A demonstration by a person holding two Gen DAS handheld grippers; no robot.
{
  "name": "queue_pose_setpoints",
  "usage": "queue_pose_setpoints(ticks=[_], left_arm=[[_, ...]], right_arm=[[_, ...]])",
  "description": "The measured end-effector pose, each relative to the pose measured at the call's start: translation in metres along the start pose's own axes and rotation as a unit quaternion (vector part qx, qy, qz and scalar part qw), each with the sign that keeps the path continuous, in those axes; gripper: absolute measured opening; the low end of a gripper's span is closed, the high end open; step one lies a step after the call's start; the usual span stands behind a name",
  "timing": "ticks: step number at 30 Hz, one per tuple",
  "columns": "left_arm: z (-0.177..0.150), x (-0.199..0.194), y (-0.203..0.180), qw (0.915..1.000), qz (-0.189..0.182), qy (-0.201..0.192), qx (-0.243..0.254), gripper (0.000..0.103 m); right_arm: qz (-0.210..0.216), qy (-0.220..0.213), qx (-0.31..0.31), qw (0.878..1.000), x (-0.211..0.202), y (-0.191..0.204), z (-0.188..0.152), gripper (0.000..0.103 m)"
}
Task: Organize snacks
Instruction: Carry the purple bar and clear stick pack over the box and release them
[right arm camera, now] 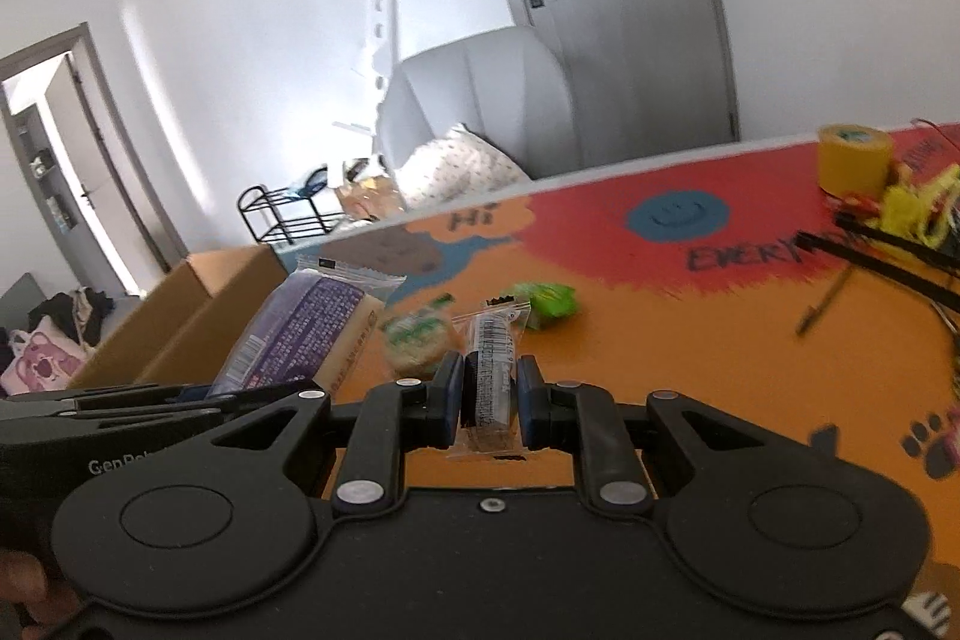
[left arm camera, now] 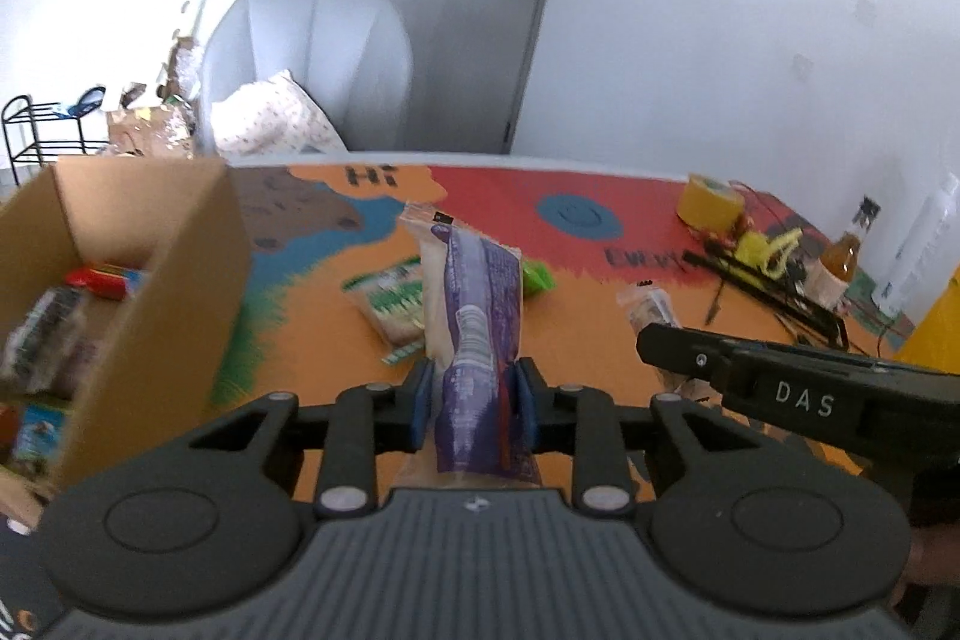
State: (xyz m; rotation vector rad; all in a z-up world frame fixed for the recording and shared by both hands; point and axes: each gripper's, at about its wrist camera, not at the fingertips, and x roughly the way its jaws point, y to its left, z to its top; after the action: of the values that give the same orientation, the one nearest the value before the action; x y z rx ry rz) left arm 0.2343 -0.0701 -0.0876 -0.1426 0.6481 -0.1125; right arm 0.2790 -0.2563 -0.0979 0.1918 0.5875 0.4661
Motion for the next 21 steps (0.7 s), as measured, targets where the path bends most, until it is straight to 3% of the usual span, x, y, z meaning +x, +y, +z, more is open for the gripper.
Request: queue_pose_setpoints(ticks=[21], left_arm=[[0.024, -0.056, 0.098, 0.9920, 0.093, -0.057, -0.063, 0.028]], right_arm=[[0.089, -0.005, -0.067, 0.994, 0.036, 0.094, 0.027, 0.017]])
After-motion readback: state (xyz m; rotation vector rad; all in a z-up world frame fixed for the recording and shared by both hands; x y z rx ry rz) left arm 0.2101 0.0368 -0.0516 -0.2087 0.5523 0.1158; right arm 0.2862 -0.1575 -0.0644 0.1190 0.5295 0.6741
